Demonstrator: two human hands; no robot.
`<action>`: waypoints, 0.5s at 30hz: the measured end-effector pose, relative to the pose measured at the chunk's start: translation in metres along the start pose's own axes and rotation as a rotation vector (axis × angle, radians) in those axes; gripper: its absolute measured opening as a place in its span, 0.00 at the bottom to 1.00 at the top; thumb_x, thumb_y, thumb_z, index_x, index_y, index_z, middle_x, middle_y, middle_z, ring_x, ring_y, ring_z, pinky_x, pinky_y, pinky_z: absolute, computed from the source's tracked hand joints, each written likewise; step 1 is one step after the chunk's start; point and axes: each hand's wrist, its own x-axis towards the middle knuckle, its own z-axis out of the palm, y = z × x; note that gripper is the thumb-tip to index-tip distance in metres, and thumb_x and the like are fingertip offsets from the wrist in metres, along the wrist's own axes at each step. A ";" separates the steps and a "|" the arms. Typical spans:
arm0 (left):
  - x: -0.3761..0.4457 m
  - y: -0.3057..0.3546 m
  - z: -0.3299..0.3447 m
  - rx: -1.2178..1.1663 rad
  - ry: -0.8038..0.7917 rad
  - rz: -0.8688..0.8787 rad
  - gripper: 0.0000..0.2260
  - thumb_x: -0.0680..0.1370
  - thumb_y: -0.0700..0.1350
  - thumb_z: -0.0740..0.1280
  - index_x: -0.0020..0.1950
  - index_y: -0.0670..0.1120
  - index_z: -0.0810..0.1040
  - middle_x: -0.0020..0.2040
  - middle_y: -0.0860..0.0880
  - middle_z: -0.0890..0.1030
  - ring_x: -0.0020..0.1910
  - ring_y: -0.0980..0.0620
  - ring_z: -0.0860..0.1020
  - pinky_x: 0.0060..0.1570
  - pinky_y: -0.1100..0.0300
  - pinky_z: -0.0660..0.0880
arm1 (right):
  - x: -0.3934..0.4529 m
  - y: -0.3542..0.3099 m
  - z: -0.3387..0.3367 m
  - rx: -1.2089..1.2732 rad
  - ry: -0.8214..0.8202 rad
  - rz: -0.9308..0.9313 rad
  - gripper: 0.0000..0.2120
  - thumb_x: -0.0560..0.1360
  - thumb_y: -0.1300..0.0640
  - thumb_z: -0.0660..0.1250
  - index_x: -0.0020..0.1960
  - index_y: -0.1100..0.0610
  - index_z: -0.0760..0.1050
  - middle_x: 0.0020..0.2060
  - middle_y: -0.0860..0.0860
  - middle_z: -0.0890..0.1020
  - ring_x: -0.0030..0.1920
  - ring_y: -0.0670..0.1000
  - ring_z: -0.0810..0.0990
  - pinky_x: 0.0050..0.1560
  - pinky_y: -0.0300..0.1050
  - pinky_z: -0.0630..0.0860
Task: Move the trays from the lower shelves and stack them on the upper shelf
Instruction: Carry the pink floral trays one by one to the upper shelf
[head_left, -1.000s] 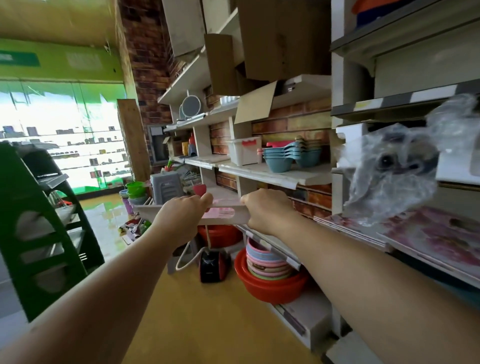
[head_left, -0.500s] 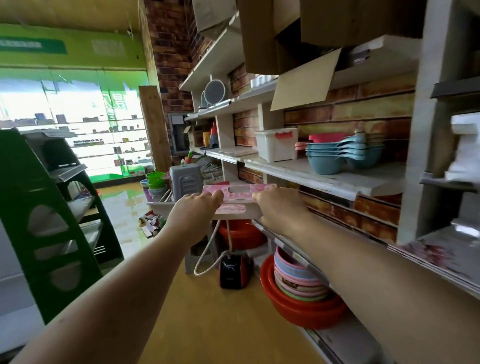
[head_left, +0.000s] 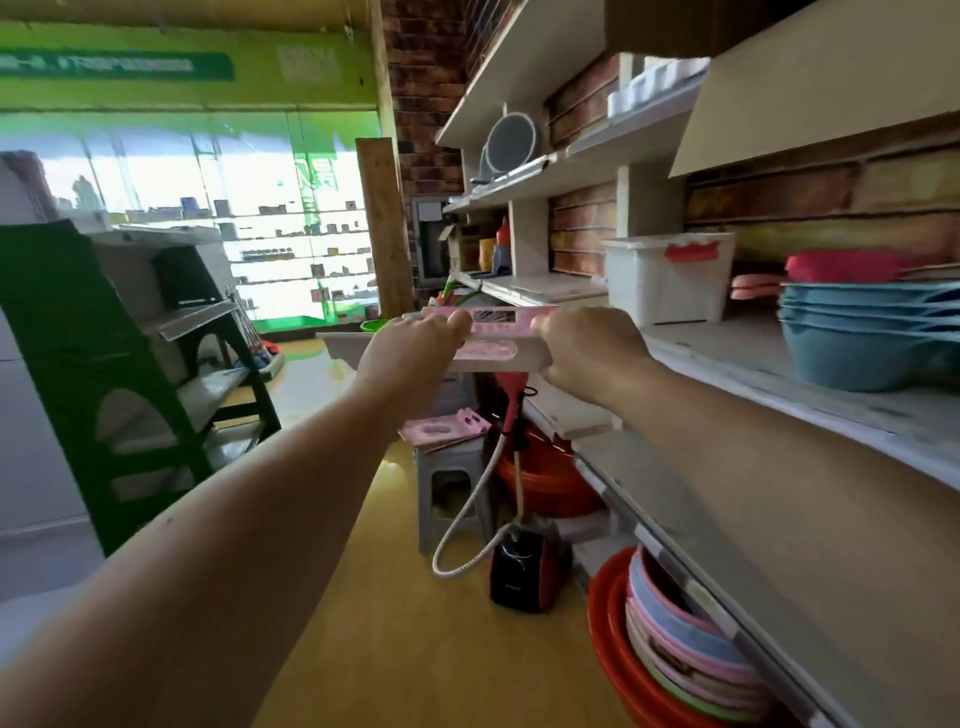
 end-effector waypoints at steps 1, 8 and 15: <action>0.012 -0.007 0.011 0.003 0.004 -0.002 0.17 0.79 0.36 0.60 0.66 0.46 0.65 0.57 0.46 0.78 0.53 0.47 0.79 0.39 0.60 0.67 | 0.016 0.002 0.009 0.000 0.001 -0.006 0.15 0.76 0.58 0.64 0.62 0.53 0.75 0.53 0.53 0.82 0.54 0.56 0.80 0.44 0.45 0.72; 0.093 -0.065 0.106 0.015 0.009 0.008 0.15 0.79 0.38 0.61 0.65 0.46 0.65 0.56 0.47 0.78 0.53 0.48 0.79 0.41 0.62 0.66 | 0.130 -0.007 0.089 -0.027 0.020 -0.027 0.14 0.76 0.59 0.64 0.61 0.54 0.75 0.54 0.53 0.81 0.55 0.56 0.80 0.43 0.44 0.70; 0.201 -0.145 0.195 0.009 0.064 0.062 0.18 0.79 0.37 0.61 0.68 0.47 0.63 0.58 0.48 0.77 0.54 0.49 0.79 0.40 0.62 0.64 | 0.261 -0.020 0.146 -0.055 0.041 0.026 0.16 0.78 0.53 0.64 0.64 0.54 0.73 0.56 0.55 0.80 0.56 0.57 0.79 0.48 0.47 0.74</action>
